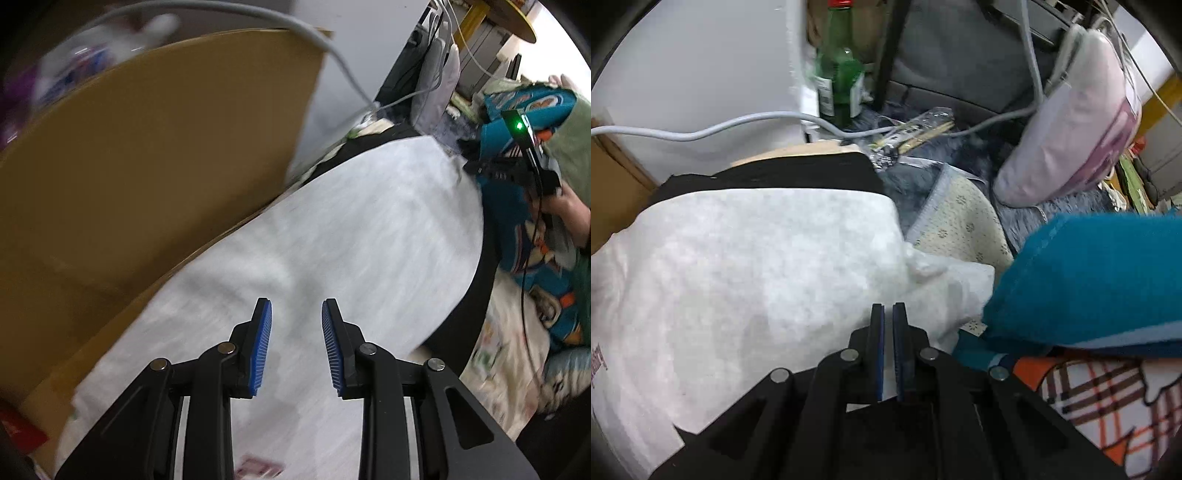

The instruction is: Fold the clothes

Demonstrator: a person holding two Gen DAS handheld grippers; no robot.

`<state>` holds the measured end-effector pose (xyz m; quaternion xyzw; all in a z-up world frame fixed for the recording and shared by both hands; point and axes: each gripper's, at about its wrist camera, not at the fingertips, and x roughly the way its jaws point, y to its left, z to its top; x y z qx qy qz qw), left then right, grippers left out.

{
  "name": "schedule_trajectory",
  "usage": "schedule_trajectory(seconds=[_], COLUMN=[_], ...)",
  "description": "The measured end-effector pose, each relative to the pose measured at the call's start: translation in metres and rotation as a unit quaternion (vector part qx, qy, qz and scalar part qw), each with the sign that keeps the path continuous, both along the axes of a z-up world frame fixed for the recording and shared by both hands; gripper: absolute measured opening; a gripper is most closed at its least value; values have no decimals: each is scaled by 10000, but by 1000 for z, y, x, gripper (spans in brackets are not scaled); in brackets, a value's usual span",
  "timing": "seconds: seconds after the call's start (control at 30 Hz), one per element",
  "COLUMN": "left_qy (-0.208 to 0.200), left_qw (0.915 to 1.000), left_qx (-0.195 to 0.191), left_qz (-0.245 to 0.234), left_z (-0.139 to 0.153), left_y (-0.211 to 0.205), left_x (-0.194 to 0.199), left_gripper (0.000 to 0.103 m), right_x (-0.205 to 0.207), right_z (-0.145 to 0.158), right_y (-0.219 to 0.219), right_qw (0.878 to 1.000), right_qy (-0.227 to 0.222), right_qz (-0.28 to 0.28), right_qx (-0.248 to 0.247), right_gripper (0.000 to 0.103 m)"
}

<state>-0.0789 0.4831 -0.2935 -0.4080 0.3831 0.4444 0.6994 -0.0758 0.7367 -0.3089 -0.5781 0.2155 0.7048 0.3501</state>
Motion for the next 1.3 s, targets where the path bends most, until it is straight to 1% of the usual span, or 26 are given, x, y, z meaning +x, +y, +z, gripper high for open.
schedule_trajectory(seconds=[0.1,0.2,0.3,0.37,0.53,0.6,0.73,0.83,0.97,1.0,1.1,1.2,1.3], left_qy=[133,233,282,280,132,64,26,47,66,72,94,152,253], left_qw=[9998,9990,9972,9959,9905,9879,9860,9857,9845,9840,9816,9770,9720], left_qx=[-90,-172,-231,-236,-277,-285,-257,-248,-206,-191,-169,-170,-161], left_qz=[113,348,651,832,1339,1524,1647,1668,1739,1769,1900,2120,2332], left_z=[1,2,3,4,2,0,0,-1,2,3,5,9,16], left_y=[-16,-33,-50,-60,-78,-83,-91,-94,-96,-97,-104,-117,-132], left_x=[-28,-59,-90,-106,-140,-152,-164,-170,-183,-187,-203,-227,-252], left_gripper=[28,28,28,28,28,28,28,28,28,28,28,28,28], right_x=[8,12,12,11,-3,-4,1,14,30,35,42,41,38], right_z=[6,6,4,2,-18,-27,-37,-44,-55,-56,-48,-29,-8], right_y=[0,-2,-4,-4,-1,-2,-7,-14,-23,-25,-32,-40,-45], right_qw=[9998,10000,9999,9998,9997,9992,9956,9914,9832,9824,9854,9891,9928], right_qy=[42,57,120,183,18,-175,-643,-1014,-1505,-1550,-1418,-1216,-922], right_qz=[-64,10,68,71,98,232,531,614,724,712,610,616,621], right_qx=[175,52,-17,-35,-211,-267,-419,-556,-738,-763,-714,-552,-450], right_gripper=[2,4,11,14,14,14,14,5,3,3,3,3,3])
